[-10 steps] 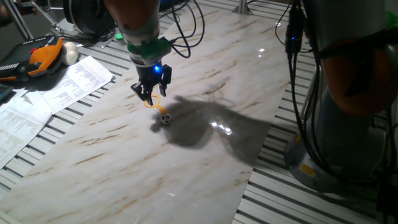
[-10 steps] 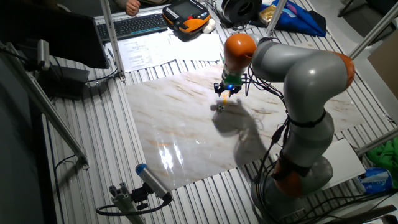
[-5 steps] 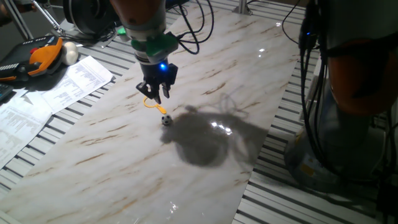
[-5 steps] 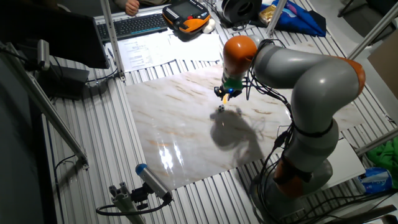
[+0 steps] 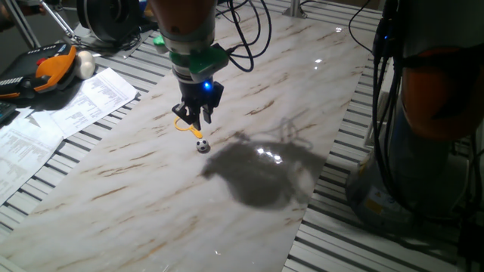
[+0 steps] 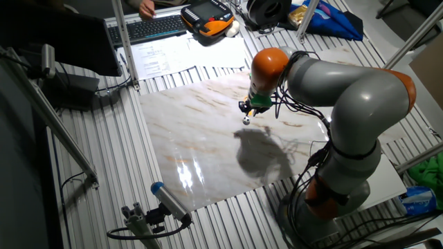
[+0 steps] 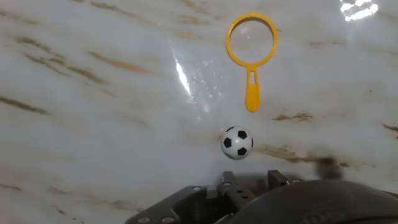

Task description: Remove the bubble ring from the ball

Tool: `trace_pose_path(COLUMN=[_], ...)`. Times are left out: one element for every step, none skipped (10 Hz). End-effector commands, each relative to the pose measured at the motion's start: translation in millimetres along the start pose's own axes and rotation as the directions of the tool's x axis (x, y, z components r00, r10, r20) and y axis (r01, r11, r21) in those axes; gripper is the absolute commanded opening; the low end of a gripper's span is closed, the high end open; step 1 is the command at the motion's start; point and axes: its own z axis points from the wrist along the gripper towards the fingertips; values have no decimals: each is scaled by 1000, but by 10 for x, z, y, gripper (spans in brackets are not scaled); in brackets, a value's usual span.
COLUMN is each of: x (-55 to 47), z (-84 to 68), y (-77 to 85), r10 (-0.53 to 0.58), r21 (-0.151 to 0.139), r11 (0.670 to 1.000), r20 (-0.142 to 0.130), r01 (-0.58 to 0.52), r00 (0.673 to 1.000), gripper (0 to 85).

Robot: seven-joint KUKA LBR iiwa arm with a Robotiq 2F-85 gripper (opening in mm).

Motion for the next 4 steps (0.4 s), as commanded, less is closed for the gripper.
trace_pose_path(x=[-3,-5,-6,-7], z=[5,8,11,11], y=[-13,-19,-21,-24], r10=[-5,-9,-12,-14], r21=[-1,-1,-2,1], r11=[1000,1000,1000,1000], r20=[1,-2,-5,-4], r01=[5,9,12,14], r00=[1000,1000,1000,1000], gripper=[340,340,340,340])
